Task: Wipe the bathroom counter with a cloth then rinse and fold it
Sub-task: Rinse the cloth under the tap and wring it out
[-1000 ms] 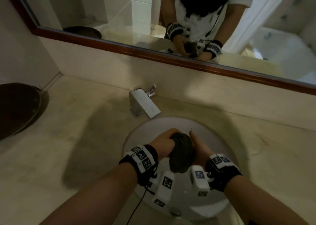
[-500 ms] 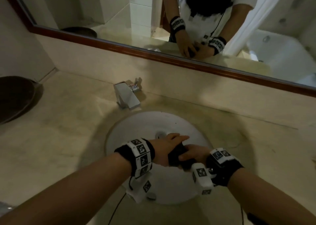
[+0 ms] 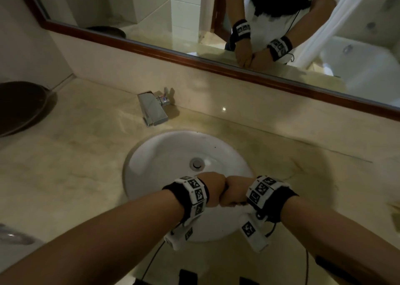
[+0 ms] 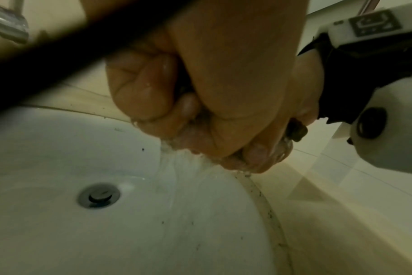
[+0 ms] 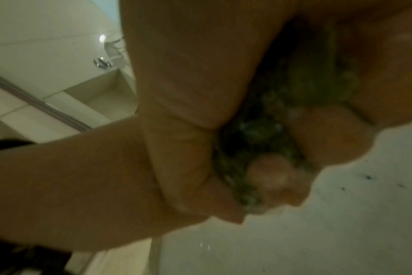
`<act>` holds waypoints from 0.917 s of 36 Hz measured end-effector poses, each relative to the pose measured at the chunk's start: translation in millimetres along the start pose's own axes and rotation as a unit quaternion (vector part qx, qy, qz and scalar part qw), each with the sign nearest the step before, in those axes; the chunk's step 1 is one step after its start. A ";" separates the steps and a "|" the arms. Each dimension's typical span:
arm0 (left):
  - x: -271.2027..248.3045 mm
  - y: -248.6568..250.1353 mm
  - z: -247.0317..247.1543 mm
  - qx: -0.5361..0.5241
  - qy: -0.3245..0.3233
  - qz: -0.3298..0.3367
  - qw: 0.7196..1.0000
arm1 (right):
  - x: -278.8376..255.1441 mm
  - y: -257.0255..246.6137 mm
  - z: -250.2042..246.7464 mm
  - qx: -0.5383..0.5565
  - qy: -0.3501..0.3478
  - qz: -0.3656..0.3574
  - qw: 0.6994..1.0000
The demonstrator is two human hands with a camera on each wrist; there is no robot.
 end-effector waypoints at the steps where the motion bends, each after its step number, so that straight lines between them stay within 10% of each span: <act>1: 1.0 0.4 4.0 0.000 -0.007 -0.005 1.000 | 1.3 0.8 3.3 -0.014 0.003 0.000 1.000; 16: -2.5 -1.9 21.7 -0.061 -0.026 -0.065 0.996 | 15.0 -4.9 18.4 -0.219 0.020 0.071 0.973; 22: -10.6 -0.8 21.0 -0.091 0.018 -0.026 0.995 | 7.2 16.6 10.6 -0.020 -0.067 -0.020 0.997; 27: -21.6 -9.6 11.3 -0.047 0.122 -0.018 0.991 | 1.9 24.7 13.0 0.227 -0.128 -0.096 0.961; 33: -24.1 -1.3 9.9 -0.042 0.136 0.022 0.990 | -3.3 14.4 12.6 0.249 -0.135 -0.141 0.949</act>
Point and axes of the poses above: each hand's wrist, its own x-axis towards the middle knuckle, its own z-axis out of the palm, y = z × x, the point moved 5 cm from there along x, towards the middle knuckle, and after that the axes turned 12 degrees about -y, right-handed, at the moved point
